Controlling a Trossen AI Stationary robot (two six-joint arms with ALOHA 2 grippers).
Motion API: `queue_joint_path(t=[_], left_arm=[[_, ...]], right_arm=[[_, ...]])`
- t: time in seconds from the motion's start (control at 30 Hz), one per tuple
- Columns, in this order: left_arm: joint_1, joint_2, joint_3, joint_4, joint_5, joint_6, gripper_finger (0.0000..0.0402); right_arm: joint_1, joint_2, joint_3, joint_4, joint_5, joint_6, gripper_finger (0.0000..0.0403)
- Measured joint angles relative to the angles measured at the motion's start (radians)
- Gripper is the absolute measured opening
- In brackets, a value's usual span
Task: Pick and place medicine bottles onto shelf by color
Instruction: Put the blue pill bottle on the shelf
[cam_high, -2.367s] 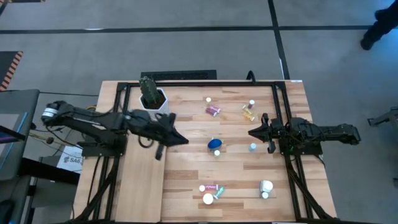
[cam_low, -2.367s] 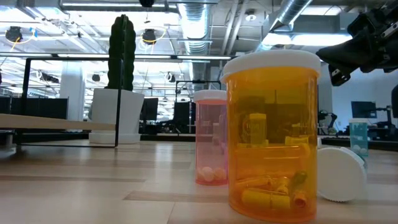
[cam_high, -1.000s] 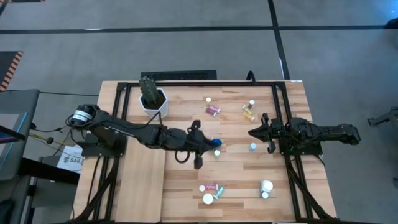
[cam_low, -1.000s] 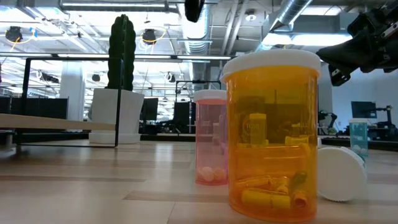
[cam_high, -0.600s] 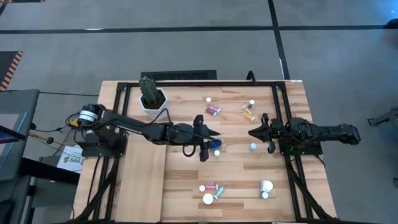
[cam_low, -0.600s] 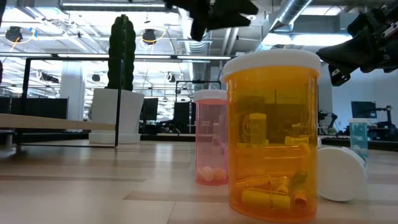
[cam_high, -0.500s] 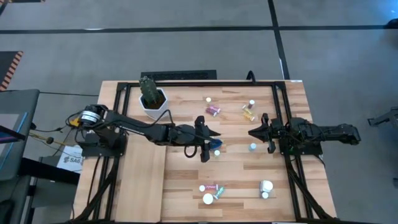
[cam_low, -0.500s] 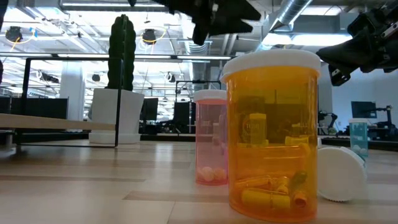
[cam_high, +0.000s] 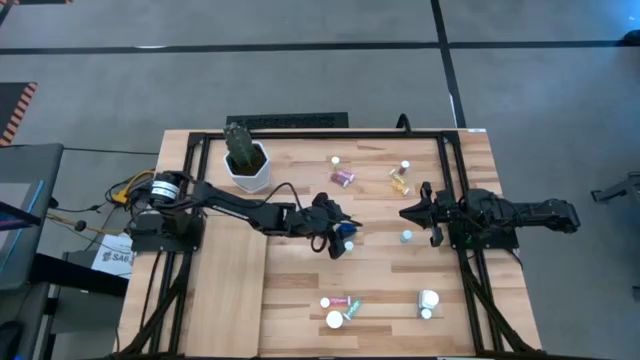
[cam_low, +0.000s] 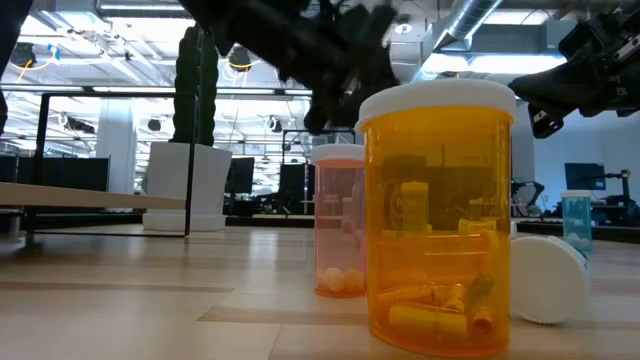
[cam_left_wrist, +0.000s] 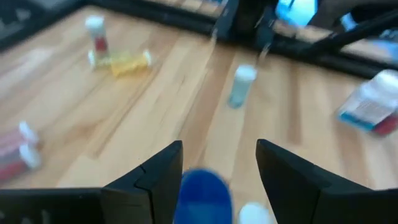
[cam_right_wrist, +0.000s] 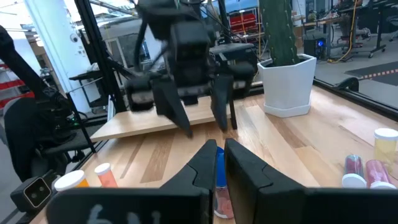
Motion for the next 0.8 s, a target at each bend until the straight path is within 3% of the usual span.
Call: queue_joint_path(t=[0.2, 0.8], left_arm=[[-0.004, 0.039, 0.0, -0.022, -0.006, -0.068, 0.0193], [-0.007, 0.038, 0.001, -0.094, -0.034, 0.012, 0.0193]], right_arm=[[0.0, 0.0, 0.0, 0.0, 0.0, 0.0, 0.0056], [0.0, 0.0, 0.0, 0.0, 0.0, 0.0, 0.0056]])
